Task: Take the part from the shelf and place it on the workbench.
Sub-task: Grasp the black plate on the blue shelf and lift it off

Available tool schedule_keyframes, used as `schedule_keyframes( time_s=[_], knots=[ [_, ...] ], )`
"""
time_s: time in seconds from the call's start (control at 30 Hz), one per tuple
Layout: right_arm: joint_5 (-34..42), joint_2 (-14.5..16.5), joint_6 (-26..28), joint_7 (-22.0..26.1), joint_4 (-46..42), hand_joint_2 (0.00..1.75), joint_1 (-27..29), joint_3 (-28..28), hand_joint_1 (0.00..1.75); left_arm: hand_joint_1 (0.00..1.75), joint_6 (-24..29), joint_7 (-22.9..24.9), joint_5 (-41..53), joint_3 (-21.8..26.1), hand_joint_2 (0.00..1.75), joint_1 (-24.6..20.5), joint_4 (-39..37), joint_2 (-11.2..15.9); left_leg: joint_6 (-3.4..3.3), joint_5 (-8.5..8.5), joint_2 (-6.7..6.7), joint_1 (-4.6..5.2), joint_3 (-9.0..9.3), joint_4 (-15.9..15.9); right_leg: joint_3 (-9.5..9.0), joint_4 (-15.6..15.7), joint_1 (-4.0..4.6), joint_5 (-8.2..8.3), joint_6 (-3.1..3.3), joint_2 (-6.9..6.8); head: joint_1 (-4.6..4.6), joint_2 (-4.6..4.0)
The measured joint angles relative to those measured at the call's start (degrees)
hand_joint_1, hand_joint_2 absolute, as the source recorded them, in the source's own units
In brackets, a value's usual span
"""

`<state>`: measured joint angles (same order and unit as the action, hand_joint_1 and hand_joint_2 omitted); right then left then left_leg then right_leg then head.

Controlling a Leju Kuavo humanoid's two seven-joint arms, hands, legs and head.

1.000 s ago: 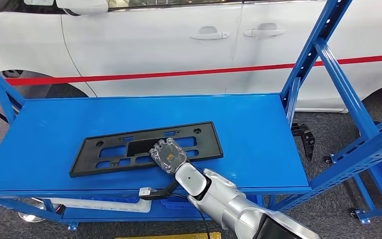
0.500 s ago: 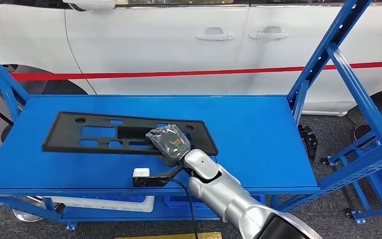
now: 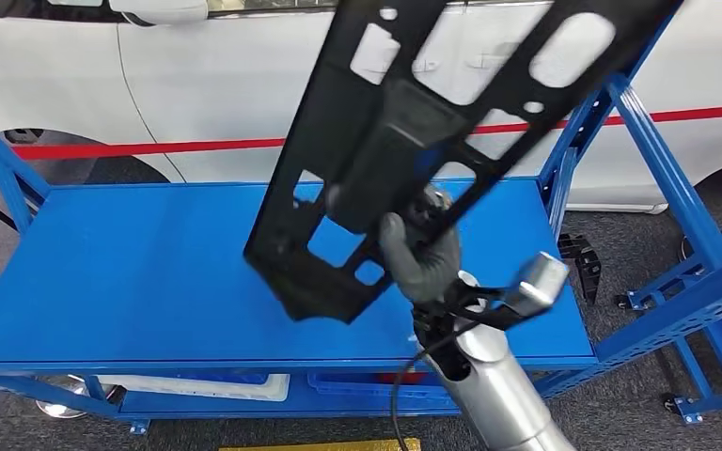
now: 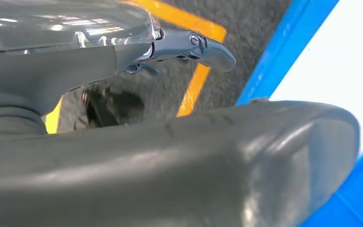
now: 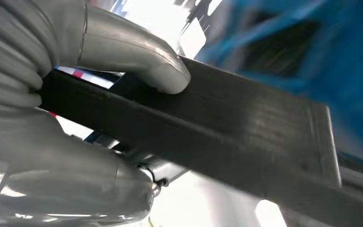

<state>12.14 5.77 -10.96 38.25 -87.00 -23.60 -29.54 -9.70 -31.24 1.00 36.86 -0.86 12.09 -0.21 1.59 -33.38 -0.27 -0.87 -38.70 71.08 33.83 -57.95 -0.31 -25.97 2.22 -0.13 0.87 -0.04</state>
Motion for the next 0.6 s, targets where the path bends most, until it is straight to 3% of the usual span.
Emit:
schedule_keyframes(
  time_s=[0.03,0.07,0.1,0.2,0.23,0.33,0.4,0.5,0.53,0.57,0.6],
  knots=[
    [2.58,-0.72,-3.78,-0.51,-2.64,1.75,1.27,0.08,1.69,0.0,0.03,0.07,0.22,0.05,0.0,0.03,0.0,0.02,0.14,-0.56,0.0,-0.03,-1.05,2.33,-0.01,-0.1,0.01,-0.04,0.03,0.01,-0.01,0.0],
    [4.14,-1.37,-6.66,-1.03,-4.92,1.75,2.35,0.02,1.69,0.0,0.04,0.18,0.39,0.09,0.0,0.03,0.0,0.02,0.21,-0.1,0.01,-0.05,-1.25,2.78,-0.01,-0.25,0.0,-0.09,0.04,0.07,0.0,0.0],
    [5.0,-2.0,-8.86,-1.63,-6.93,1.75,3.25,-0.14,1.69,0.0,0.03,0.29,0.58,0.11,0.0,-0.04,0.0,0.04,0.19,1.46,0.01,-0.07,-0.32,0.82,-0.02,-0.43,-0.01,-0.18,-0.02,0.18,0.0,0.0],
    [5.19,-3.9,-12.71,-3.47,-11.03,1.75,4.91,-1.15,1.69,0.0,0.16,0.56,1.46,0.11,0.0,-0.53,0.0,0.15,-0.44,6.38,-0.04,0.06,4.89,-10.04,0.05,-0.95,0.14,-0.48,-0.45,0.48,-0.01,0.0],
    [4.83,-4.53,-13.37,-3.76,-11.73,1.75,5.37,-1.59,1.69,0.0,0.24,0.7,1.71,0.1,0.0,-0.68,0.0,0.18,-0.74,6.86,-0.1,0.18,5.69,-11.84,0.15,-1.05,0.22,-0.46,-0.67,0.5,-0.03,0.0],
    [3.95,-6.25,-14.05,-3.81,-13.07,1.75,6.64,-2.67,1.69,0.0,0.35,1.01,2.03,0.1,0.0,-0.87,0.0,0.2,-1.75,7.4,-0.13,0.29,5.68,-12.75,0.4,-1.07,0.21,-0.19,-1.55,0.46,-0.07,-0.01],
    [3.57,-7.19,-14.42,-3.82,-13.61,1.75,6.9,-3.01,1.69,0.0,0.44,1.19,2.3,0.1,0.0,-0.9,0.0,0.19,-2.58,8.16,0.04,0.09,5.48,-13.37,1.11,-2.79,0.15,-2.08,-2.14,0.43,-0.11,-0.01],
    [0.86,-8.64,-13.84,-3.39,-14.3,1.75,7.62,-3.5,1.69,0.0,1.0,1.86,3.12,0.08,0.0,-1.05,0.0,0.19,-3.24,8.96,0.21,0.13,4.54,-13.59,4.41,-12.22,-0.09,-8.68,-2.7,0.4,-0.19,-0.01],
    [-0.31,-9.06,-12.97,-3.03,-14.67,1.75,8.21,-3.63,1.69,0.0,1.34,2.14,3.32,0.06,0.0,-1.05,0.0,0.19,-3.23,9.14,0.21,0.16,4.14,-13.54,5.19,-15.05,-0.21,-9.86,-2.87,0.4,-0.2,0.0],
    [-1.49,-9.5,-11.86,-2.54,-15.11,1.75,8.85,-3.72,1.69,0.0,1.72,2.42,3.53,0.04,0.0,-1.01,0.0,0.19,-3.15,9.33,0.19,0.17,3.77,-13.5,5.18,-16.25,-0.35,-9.95,-3.01,0.38,-0.19,0.0],
    [-2.54,-9.95,-10.76,-1.98,-15.58,1.75,9.44,-3.75,1.69,0.0,1.98,2.65,3.72,0.04,0.0,-0.94,0.0,0.19,-3.04,9.62,0.19,0.16,3.43,-13.42,4.03,-15.19,-0.48,-8.98,-3.09,0.36,-0.2,0.0]
  ],
)
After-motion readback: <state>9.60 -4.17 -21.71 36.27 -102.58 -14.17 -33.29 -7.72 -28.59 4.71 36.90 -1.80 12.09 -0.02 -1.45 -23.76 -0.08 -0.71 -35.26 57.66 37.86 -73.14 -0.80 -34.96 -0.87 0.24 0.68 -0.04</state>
